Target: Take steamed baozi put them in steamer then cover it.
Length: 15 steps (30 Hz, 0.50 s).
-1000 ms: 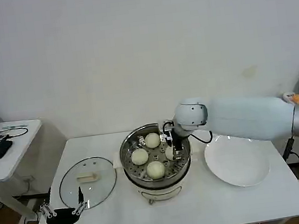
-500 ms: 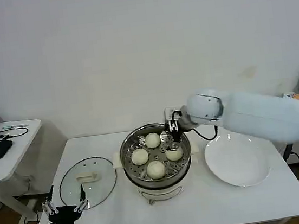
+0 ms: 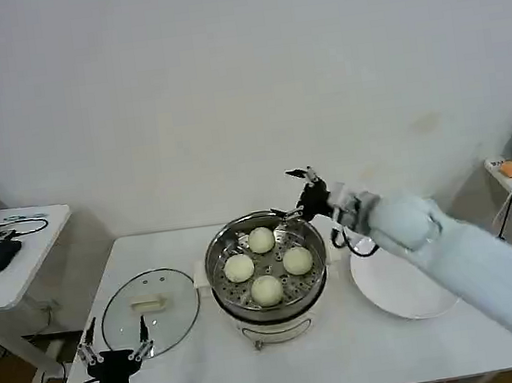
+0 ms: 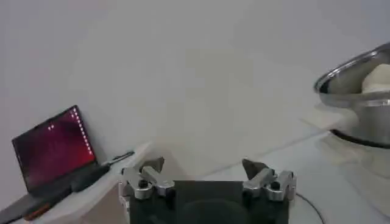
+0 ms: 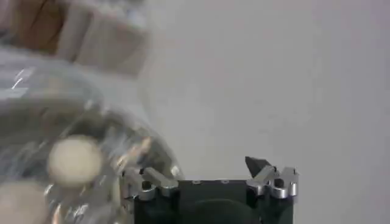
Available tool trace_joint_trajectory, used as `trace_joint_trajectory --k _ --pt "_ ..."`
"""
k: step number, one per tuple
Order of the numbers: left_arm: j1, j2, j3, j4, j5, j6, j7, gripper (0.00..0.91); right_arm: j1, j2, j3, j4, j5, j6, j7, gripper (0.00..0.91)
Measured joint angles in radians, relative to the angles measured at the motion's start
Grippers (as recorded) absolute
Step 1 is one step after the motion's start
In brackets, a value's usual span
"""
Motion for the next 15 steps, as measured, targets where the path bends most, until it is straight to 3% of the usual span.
trace_joint_trajectory --k 10,15 --pt "-0.035 0.059 0.011 0.089 0.26 -0.018 0.071 0.907 -0.62 0.243 0.652 0.068 -0.069 0.267 -0.06 0.907" --pt "-0.073 0.091 0.02 0.146 0.425 -0.036 0.081 0.907 -0.848 0.35 0.857 0.084 -0.091 0.359 -0.061 0.907"
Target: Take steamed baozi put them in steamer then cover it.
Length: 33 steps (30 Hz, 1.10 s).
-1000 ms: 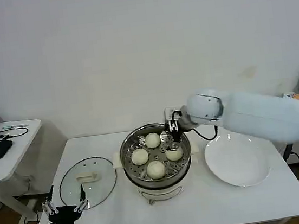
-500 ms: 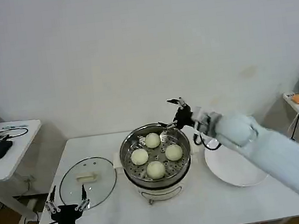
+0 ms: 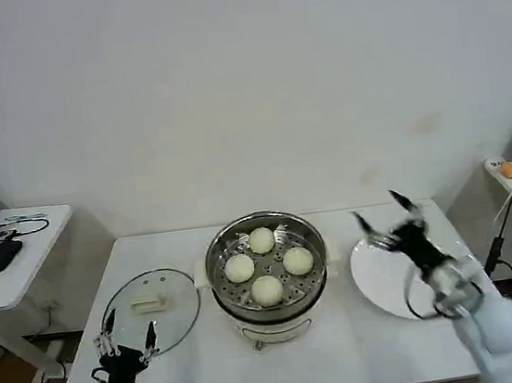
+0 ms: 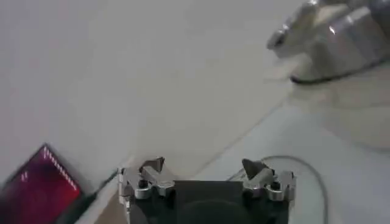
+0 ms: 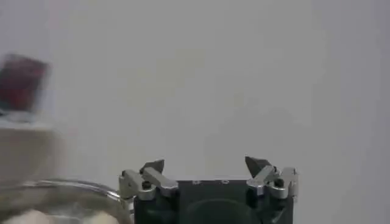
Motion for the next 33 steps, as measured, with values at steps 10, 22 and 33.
trace_joint_trajectory --k 10,22,33 --pt "-0.132 0.062 0.035 0.185 0.263 -0.024 0.023 0.907 -0.209 0.132 0.233 0.03 -0.032 0.079 0.009 0.907" --pt "-0.299 0.071 0.096 0.398 0.41 -0.023 0.043 0.907 -0.308 0.195 0.342 0.067 -0.032 0.098 0.008 0.907" --pt "-0.42 0.072 0.141 0.523 0.458 -0.015 0.043 0.907 -0.339 0.225 0.37 0.07 -0.037 0.103 0.003 0.907"
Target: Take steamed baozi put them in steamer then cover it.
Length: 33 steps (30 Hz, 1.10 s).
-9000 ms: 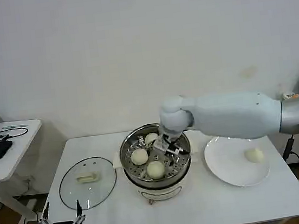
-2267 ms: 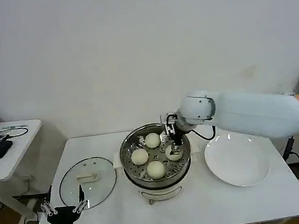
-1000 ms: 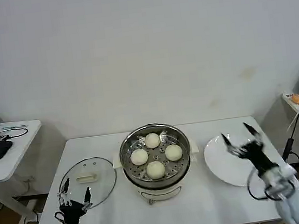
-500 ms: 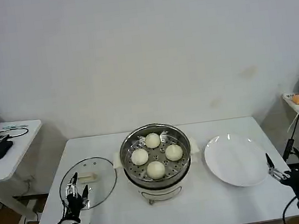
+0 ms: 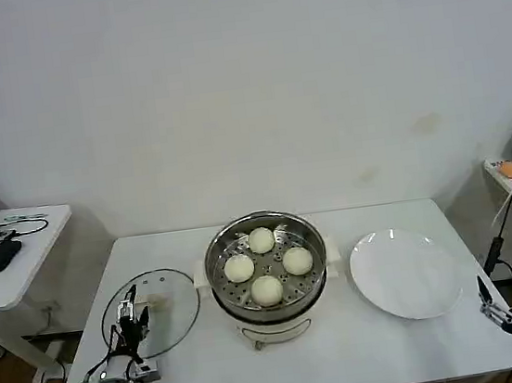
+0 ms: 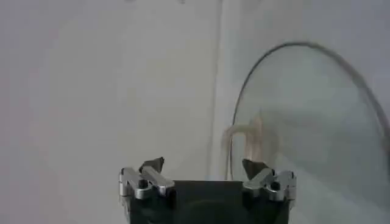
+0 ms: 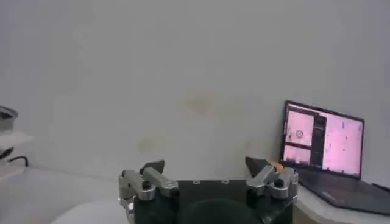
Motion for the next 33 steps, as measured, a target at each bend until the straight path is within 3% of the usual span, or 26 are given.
trace_joint_trajectory --k 4,5,6,7,8,21,33 --pt "-0.033 0.0 0.014 0.032 0.011 0.002 -0.003 0.907 -0.005 0.005 0.003 -0.006 -0.004 0.002 -0.003 0.907" --pt "-0.041 0.0 0.018 0.038 0.011 0.003 -0.003 0.746 -0.006 0.006 0.005 -0.008 -0.005 0.003 -0.003 0.907" --pt "-0.049 0.0 0.021 0.043 0.012 0.004 -0.002 0.282 -0.007 0.006 0.006 -0.01 -0.006 0.005 -0.003 0.907" --pt "-0.056 0.0 0.023 0.049 0.013 0.004 -0.001 0.081 -0.008 0.007 0.008 -0.012 -0.006 0.005 -0.003 0.907" --pt "-0.064 0.0 0.026 0.055 0.014 0.005 -0.001 0.0 -0.008 0.008 0.009 -0.014 -0.007 0.006 -0.003 0.907" --pt "-0.109 -0.012 0.041 0.118 0.03 -0.001 -0.007 0.0 -0.02 0.016 0.013 -0.013 -0.006 0.006 -0.006 0.907" --pt "-0.071 -0.021 0.012 0.067 0.054 -0.002 -0.049 0.0 -0.017 0.01 0.0 -0.004 -0.009 0.002 -0.002 0.907"
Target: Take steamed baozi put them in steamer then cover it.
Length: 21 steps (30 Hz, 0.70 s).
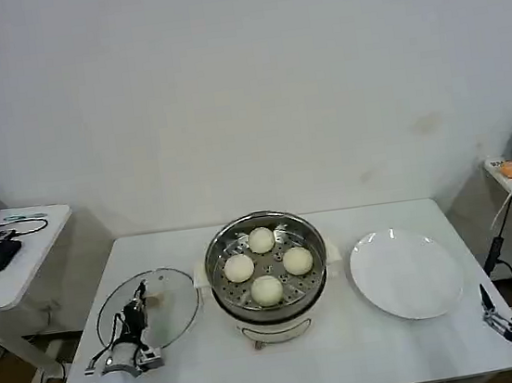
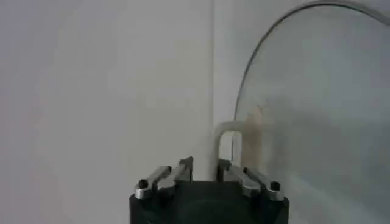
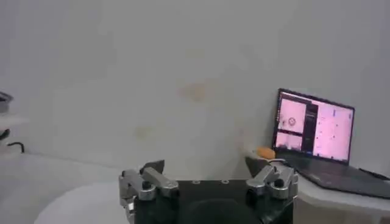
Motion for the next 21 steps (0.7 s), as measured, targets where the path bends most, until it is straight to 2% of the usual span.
trace_joint_trajectory --k 11,21 --pt "0.056 0.039 -0.062 -0.143 0.003 0.038 0.01 0.0 0.006 -0.004 -0.018 0.002 -0.012 0.0 -0.005 0.907" --pt "0.062 0.121 -0.087 -0.33 -0.11 0.145 0.115 0.0 0.011 -0.004 -0.042 -0.003 -0.039 0.002 -0.02 0.907"
